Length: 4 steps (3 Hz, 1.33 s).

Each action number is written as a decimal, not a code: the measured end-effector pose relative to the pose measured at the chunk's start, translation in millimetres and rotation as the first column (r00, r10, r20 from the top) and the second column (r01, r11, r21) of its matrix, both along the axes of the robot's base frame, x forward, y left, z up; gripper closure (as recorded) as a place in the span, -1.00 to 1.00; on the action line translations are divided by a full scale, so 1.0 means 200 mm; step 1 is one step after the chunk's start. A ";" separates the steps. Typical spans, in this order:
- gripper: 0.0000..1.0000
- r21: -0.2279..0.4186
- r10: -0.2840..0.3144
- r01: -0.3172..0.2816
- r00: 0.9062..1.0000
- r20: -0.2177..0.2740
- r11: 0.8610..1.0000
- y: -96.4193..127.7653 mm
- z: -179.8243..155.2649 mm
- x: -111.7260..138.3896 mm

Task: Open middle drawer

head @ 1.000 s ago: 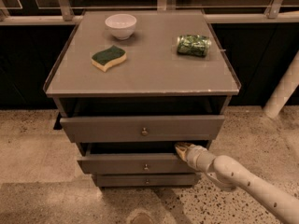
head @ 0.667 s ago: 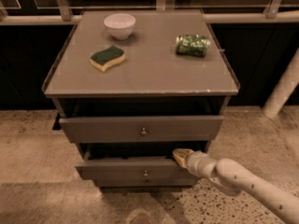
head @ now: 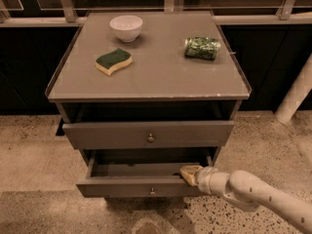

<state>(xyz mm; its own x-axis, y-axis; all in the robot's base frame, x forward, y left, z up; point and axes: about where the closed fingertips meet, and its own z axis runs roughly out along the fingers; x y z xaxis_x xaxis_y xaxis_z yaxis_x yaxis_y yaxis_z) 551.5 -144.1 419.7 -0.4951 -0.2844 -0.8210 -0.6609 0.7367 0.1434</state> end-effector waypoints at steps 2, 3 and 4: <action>1.00 0.022 0.034 -0.032 0.997 -0.067 0.999 0.02 0.02 -0.15; 1.00 0.055 0.042 -0.036 0.994 -0.105 0.998 0.02 0.06 -0.31; 1.00 0.082 -0.006 0.009 0.999 -0.045 0.997 0.05 0.08 -0.34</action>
Offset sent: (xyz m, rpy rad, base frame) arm -0.1857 0.0131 0.0220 0.1144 0.3745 0.1761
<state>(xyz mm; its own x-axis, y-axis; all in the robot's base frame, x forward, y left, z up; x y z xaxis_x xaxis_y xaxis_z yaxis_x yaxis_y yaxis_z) 482.6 -134.6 435.6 -0.5334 -0.2131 -0.8186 -0.6470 0.7262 0.2326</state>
